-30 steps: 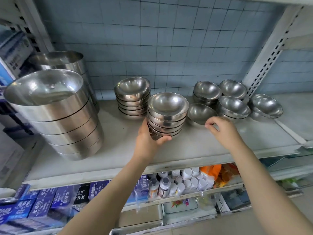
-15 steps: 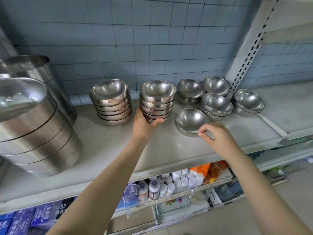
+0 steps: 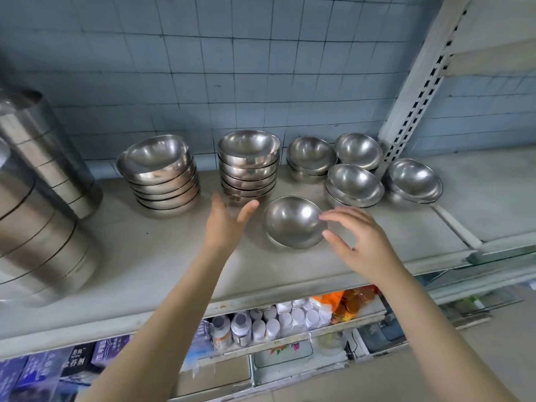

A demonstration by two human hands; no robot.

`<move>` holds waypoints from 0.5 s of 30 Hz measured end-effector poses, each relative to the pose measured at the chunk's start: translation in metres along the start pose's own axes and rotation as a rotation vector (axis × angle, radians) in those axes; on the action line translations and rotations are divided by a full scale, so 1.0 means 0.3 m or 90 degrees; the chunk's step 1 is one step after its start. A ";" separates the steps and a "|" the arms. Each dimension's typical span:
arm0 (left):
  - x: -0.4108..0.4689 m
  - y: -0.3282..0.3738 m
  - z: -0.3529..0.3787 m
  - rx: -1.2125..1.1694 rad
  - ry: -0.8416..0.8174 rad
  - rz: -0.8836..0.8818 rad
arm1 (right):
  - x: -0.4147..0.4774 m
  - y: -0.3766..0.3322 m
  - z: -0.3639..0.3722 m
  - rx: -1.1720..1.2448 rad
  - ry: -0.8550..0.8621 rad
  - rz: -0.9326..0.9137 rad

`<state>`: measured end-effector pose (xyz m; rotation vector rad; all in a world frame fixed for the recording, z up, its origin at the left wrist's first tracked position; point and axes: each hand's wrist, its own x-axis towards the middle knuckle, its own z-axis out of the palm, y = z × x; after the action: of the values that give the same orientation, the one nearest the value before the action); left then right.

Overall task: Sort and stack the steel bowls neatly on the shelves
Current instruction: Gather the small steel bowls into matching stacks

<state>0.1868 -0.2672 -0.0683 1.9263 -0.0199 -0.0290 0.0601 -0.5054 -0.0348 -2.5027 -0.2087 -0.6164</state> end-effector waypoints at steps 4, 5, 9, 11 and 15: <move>-0.169 0.020 0.004 -0.088 -0.187 0.073 | 0.059 0.137 -0.070 -0.148 0.145 0.049; -0.189 0.022 0.020 -0.070 -0.242 0.094 | 0.074 0.174 -0.081 -0.156 0.120 0.088; -0.197 0.001 0.099 -0.058 -0.216 0.126 | 0.102 0.268 -0.071 -0.124 0.032 0.104; -0.205 -0.012 0.108 -0.084 -0.178 0.109 | 0.099 0.269 -0.071 -0.092 0.070 0.086; -0.212 -0.017 0.105 -0.089 -0.153 0.105 | 0.063 0.190 -0.087 -0.022 0.144 0.012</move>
<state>0.1222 -0.2931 -0.0833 1.7667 -0.3285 -0.1471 0.0821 -0.5671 -0.0335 -2.4391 -0.0902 -0.8951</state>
